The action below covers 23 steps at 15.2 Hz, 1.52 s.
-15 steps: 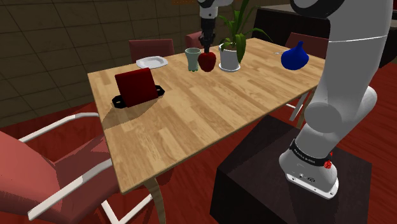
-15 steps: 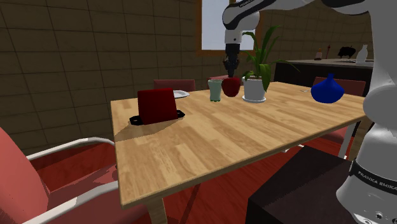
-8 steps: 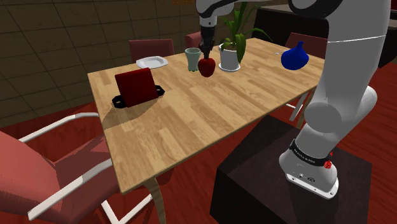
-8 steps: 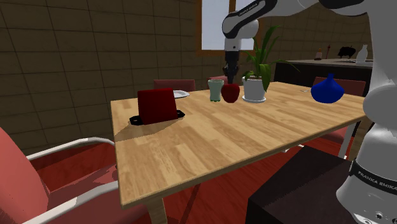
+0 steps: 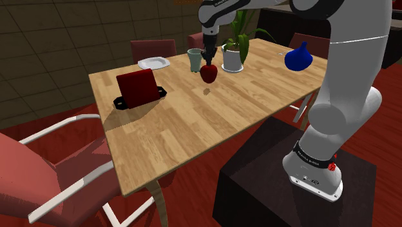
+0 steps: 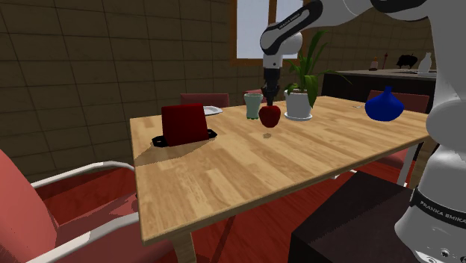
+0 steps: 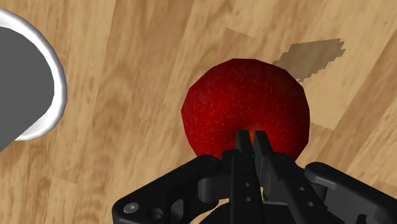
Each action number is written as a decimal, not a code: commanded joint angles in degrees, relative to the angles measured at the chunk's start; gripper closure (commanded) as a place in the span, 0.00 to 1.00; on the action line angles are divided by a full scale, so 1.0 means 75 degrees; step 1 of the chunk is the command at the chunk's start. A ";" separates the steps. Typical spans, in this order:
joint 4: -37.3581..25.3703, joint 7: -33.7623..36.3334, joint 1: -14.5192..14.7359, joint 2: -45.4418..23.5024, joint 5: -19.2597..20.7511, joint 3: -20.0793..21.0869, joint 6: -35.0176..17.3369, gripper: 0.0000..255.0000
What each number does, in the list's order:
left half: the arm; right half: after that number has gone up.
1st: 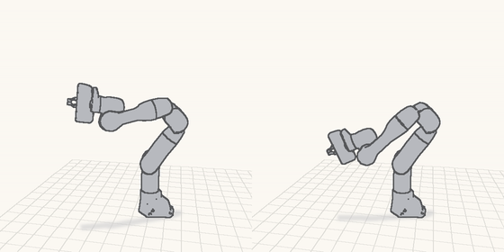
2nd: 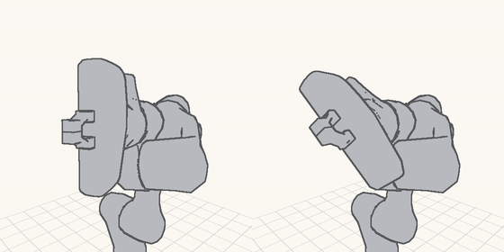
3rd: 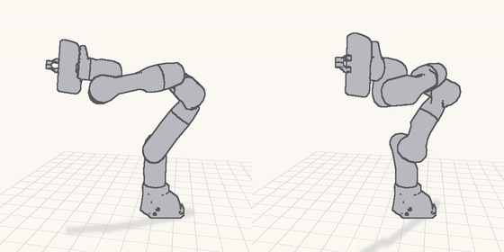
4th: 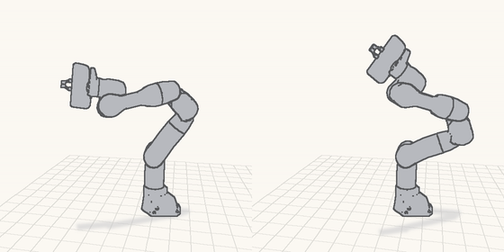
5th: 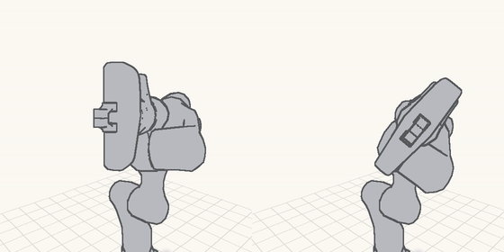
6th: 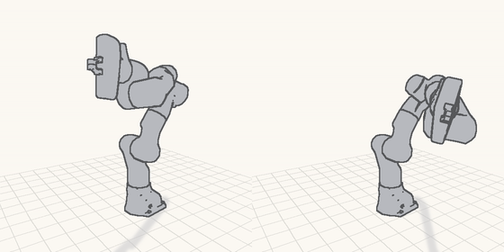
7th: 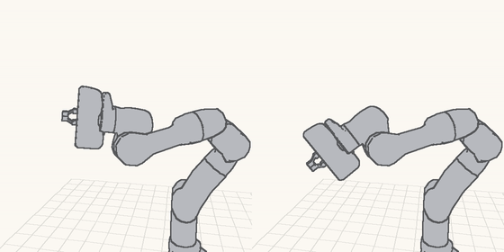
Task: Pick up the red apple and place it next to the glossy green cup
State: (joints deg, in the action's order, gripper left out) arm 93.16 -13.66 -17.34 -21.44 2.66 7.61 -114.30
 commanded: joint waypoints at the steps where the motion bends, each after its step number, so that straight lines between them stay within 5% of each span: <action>1: 0.0024 0.0001 0.0000 0.0002 0.0000 0.0000 -0.0028 1.00; 5: 0.0024 0.0001 0.0000 0.0002 0.0000 0.0000 -0.0028 1.00; 6: 0.0023 0.0001 0.0000 0.0002 0.0000 0.0000 -0.0028 0.00; 11: 0.0024 0.0001 0.0000 0.0001 0.0000 0.0000 -0.0028 0.00; 15: -0.0656 -0.0025 -0.0001 0.0209 -0.0037 0.0016 0.0857 0.00; 23: -0.0656 -0.0025 -0.0001 0.0209 -0.0037 0.0016 0.0857 0.00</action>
